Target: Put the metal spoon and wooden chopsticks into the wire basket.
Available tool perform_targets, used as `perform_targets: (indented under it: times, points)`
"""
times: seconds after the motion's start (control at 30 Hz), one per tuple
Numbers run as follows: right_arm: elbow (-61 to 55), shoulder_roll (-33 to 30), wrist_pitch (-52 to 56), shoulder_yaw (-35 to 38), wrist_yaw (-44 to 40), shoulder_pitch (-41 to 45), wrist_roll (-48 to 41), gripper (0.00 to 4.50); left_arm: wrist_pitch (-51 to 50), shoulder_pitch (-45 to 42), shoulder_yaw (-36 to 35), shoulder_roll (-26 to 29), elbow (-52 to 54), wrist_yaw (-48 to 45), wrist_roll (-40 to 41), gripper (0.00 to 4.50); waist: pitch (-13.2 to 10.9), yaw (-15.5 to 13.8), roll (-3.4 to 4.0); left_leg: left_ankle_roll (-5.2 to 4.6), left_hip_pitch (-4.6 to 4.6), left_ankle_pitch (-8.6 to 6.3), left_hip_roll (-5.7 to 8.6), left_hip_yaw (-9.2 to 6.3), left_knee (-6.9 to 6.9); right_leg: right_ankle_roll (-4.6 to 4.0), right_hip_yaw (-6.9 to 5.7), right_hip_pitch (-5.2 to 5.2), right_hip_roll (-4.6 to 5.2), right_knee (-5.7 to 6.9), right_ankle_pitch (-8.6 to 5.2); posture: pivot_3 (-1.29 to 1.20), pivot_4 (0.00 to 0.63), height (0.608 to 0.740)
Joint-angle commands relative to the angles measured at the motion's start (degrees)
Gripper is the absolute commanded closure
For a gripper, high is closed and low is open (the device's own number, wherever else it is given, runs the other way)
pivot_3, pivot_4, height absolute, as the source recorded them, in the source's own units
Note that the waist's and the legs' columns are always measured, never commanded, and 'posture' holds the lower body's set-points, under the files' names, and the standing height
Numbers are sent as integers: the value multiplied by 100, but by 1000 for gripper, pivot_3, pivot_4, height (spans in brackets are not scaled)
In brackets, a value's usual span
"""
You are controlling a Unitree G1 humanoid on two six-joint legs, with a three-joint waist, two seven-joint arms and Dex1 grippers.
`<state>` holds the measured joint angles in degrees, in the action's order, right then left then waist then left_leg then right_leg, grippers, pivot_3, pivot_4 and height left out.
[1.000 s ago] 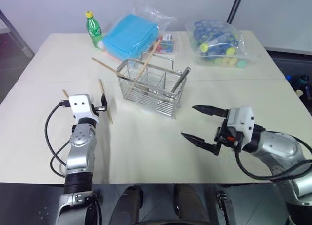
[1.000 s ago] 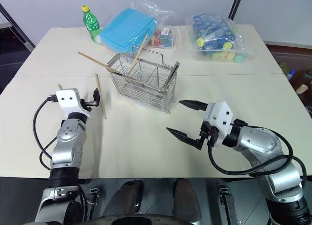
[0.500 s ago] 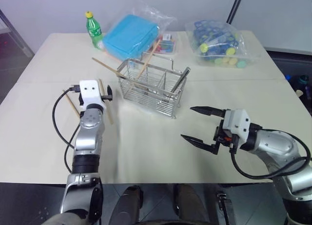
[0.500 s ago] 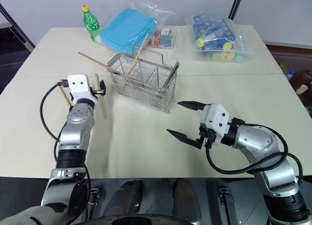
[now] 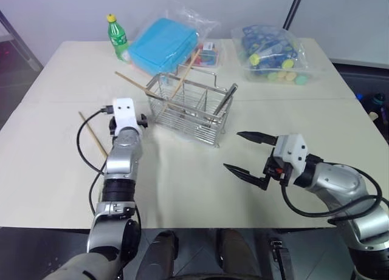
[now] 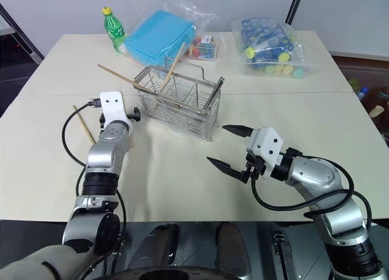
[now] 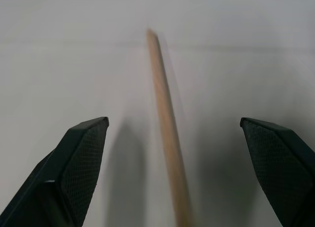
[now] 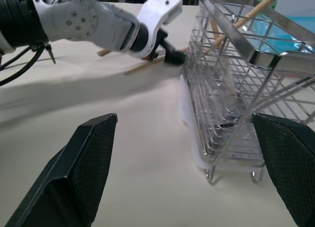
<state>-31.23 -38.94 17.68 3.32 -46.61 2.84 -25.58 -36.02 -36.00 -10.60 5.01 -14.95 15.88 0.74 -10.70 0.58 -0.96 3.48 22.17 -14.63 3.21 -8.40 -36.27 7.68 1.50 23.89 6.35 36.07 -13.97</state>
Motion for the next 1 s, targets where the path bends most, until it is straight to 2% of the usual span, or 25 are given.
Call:
perform_targets:
  times: [0.03, 0.37, 1.0]
  points:
    - [-228, 69, -32, -11, 84, -2, -20, 40, -688, -346, -244, -63, 102, 401, -26, 0, 0, 3, 0, 0, 0, 0, 0, 0, -1, 0, 0, 0, 0, 1, 0, 0, 150, 740]
    - [-123, 204, -57, -97, 210, 29, 78, 40, -1820, -737, -698, -192, 151, 780, 64, 0, 2, 21, -1, 2, -3, 1, 0, 1, -2, 2, 0, -1, 0, 2, 1, 0, 150, 740]
    - [-262, 129, -197, 246, -44, -257, -132, 40, -2403, -497, -1508, -331, 520, 896, 364, 0, 3, 42, -1, 3, -75, 0, -1, 6, 8, 6, 1, -67, 0, -6, -3, 0, 150, 740]
